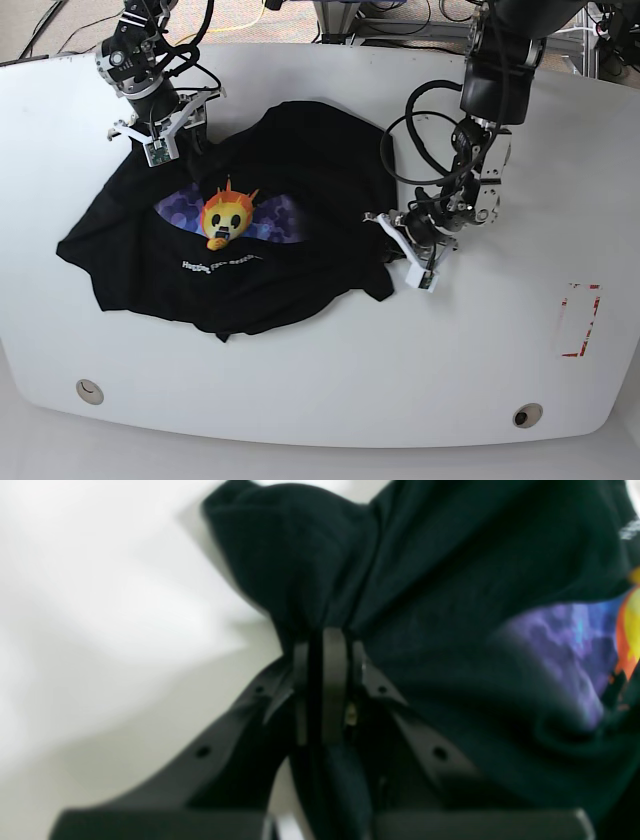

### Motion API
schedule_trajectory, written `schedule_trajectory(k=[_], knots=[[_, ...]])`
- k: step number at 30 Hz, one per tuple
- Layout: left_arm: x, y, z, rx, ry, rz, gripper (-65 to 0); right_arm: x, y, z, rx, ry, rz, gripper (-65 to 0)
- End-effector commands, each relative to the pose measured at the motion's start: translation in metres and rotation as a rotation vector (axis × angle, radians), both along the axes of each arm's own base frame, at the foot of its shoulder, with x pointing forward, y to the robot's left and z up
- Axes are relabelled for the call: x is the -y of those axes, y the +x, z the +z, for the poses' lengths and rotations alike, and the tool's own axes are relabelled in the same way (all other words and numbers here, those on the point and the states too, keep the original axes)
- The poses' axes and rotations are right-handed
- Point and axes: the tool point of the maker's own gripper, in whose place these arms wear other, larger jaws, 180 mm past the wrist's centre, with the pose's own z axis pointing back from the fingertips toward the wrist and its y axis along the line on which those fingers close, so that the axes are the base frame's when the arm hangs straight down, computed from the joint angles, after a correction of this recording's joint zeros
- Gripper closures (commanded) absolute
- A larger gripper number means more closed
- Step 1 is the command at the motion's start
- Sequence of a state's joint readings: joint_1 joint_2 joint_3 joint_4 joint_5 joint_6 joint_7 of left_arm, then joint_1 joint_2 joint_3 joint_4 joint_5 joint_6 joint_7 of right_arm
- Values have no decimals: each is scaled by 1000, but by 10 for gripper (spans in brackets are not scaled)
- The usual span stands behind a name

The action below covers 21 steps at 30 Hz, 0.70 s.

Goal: Layout the t-shirt on the table in an organized manner, then fold the t-shirt properly
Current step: 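Drag the grasped hem with the left gripper toward the right gripper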

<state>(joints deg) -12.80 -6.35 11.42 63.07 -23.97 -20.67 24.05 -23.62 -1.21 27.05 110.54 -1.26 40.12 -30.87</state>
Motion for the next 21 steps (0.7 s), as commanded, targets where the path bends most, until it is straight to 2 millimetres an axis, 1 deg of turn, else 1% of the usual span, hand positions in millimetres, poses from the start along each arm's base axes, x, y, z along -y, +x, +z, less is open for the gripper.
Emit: schedule_trajectory(k=[1,5,6,7,8,12,13,14,18,19,20,21], knots=[[-24,-3,21,70,36,9,0,-3,7,10,44,12,-5,-284],[-55,-22,22,67,74,48,0,-5,7,9,42,20,-4,-284],[-64,-27,25,69,84,64,0,-5,6,6,36,24,-4,-284],[-69,-30,26,67,88,72,0,-6,5,5,31,27,-4,-284],[-79,-37,27,62,100,89,0,-6,5,3,28,30,-5,-287],[-111,-61,33,52,137,151,0,-6,12,5,39,29,-7,-290],[-115,-65,34,49,142,162,0,-6,12,5,38,30,-8,-290],[-122,-74,34,44,149,179,0,-6,12,5,39,30,-8,-290],[-134,-97,35,32,170,204,0,-3,13,6,43,26,-15,-290],[-138,-109,35,25,180,213,0,-3,13,6,43,26,-15,-287],[-139,-113,34,20,183,215,0,-3,13,6,43,26,-15,-287],[-141,-124,33,10,190,218,0,-3,14,7,46,24,-14,-287]])
